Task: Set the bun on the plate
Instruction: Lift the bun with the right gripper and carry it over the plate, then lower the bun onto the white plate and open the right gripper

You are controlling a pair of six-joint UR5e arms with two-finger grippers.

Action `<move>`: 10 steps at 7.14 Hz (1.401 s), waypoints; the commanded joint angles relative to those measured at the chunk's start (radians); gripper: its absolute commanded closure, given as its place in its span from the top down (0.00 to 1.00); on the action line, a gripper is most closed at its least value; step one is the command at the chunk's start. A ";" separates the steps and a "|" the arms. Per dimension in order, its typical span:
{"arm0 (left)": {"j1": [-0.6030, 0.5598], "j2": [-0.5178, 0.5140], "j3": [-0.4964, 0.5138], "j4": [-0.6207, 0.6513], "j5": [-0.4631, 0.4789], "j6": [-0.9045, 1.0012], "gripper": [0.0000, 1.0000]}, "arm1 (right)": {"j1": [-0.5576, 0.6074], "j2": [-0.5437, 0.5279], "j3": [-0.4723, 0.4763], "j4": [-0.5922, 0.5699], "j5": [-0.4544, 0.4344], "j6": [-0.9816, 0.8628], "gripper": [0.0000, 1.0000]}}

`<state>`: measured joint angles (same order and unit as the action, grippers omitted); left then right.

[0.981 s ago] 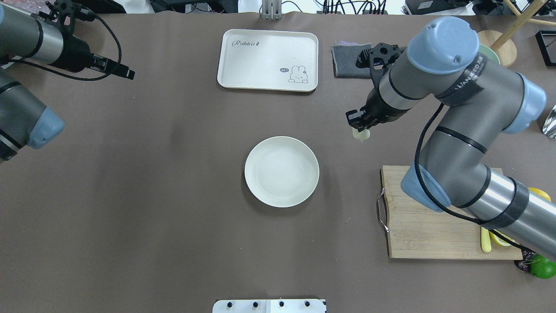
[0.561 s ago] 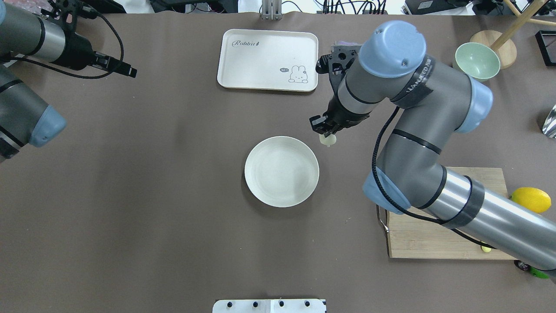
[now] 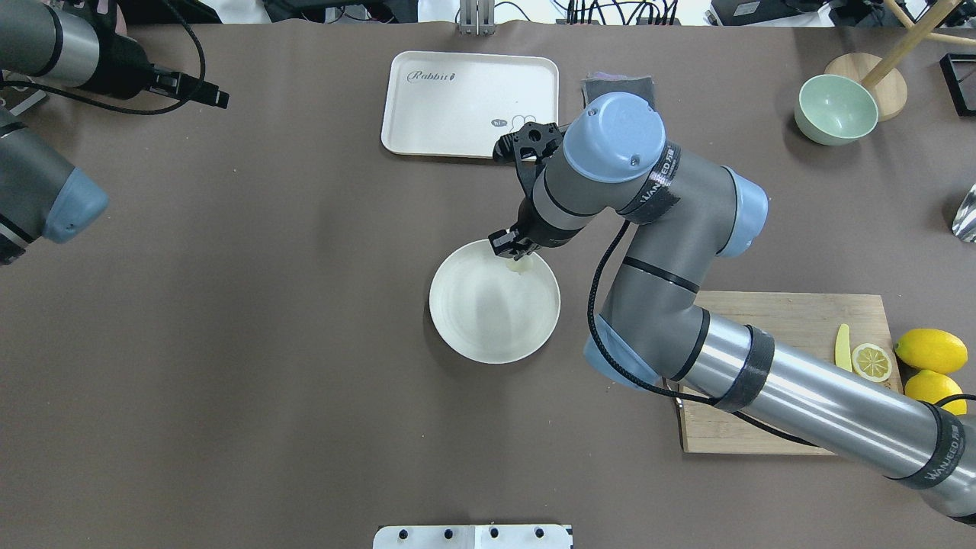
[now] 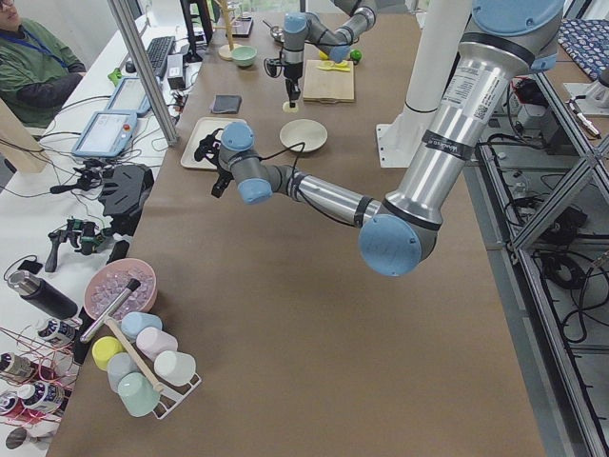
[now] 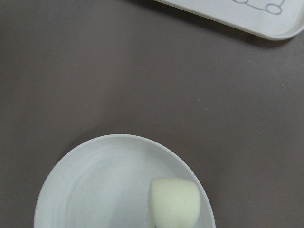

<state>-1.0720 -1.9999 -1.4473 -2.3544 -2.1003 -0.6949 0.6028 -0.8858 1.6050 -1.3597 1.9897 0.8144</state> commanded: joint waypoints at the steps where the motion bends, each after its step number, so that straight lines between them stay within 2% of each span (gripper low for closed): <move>1: -0.003 0.009 -0.008 -0.035 0.022 -0.058 0.98 | -0.040 0.020 -0.007 0.011 -0.005 -0.001 0.29; 2: -0.005 0.012 -0.007 -0.049 0.025 -0.058 0.98 | -0.046 0.024 0.001 0.011 -0.015 0.000 0.94; 3: -0.023 0.015 -0.007 -0.051 0.026 -0.061 0.98 | -0.051 0.033 0.001 0.011 -0.026 -0.004 0.99; 8: -0.100 0.039 -0.007 -0.049 0.014 -0.057 0.98 | -0.023 0.027 0.036 0.017 -0.016 -0.041 1.00; 9: -0.171 0.040 0.004 -0.031 -0.066 -0.051 0.98 | 0.038 0.022 0.036 0.011 0.022 -0.064 1.00; 10: -0.265 0.041 0.028 -0.016 -0.163 -0.043 0.98 | 0.143 0.018 0.033 0.010 0.140 -0.145 1.00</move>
<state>-1.2413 -1.9611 -1.4407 -2.3875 -2.1656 -0.7458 0.6453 -0.8628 1.6390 -1.3469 2.0295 0.7374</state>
